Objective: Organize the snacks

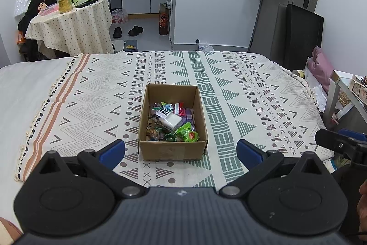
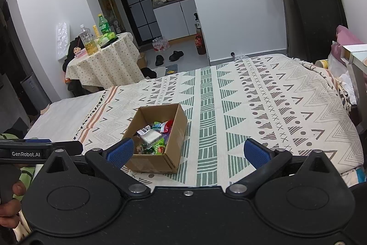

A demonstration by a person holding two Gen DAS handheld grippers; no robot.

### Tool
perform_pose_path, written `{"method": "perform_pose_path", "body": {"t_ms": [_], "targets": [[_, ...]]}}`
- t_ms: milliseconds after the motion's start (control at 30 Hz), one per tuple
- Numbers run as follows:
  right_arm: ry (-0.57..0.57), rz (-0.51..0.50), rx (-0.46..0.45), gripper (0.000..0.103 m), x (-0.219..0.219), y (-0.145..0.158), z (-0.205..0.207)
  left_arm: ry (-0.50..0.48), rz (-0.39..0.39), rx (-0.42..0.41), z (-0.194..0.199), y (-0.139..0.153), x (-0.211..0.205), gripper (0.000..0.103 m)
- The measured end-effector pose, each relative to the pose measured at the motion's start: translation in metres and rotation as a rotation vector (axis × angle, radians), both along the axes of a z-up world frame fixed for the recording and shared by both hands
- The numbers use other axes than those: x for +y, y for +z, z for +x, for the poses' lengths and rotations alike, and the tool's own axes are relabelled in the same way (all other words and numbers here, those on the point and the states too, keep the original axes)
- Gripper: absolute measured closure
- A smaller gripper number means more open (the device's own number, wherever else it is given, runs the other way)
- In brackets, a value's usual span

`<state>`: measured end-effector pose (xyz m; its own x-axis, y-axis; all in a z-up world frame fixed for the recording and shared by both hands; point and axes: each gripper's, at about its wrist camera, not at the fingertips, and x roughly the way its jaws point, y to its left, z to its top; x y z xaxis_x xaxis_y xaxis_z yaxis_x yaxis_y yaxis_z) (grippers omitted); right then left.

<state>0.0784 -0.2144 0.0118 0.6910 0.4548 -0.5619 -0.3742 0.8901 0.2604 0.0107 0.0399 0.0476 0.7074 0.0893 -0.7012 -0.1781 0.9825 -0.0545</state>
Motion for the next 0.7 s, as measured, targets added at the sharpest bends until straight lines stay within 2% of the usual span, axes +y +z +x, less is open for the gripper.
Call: {"method": "perform_pose_path", "body": {"t_ms": [700], "targets": [[0.001, -0.016, 0.006, 0.000, 0.0020, -0.0041, -0.0008, 0.000, -0.011, 0.014, 0.0009, -0.0064, -0.0010, 0.000]]}}
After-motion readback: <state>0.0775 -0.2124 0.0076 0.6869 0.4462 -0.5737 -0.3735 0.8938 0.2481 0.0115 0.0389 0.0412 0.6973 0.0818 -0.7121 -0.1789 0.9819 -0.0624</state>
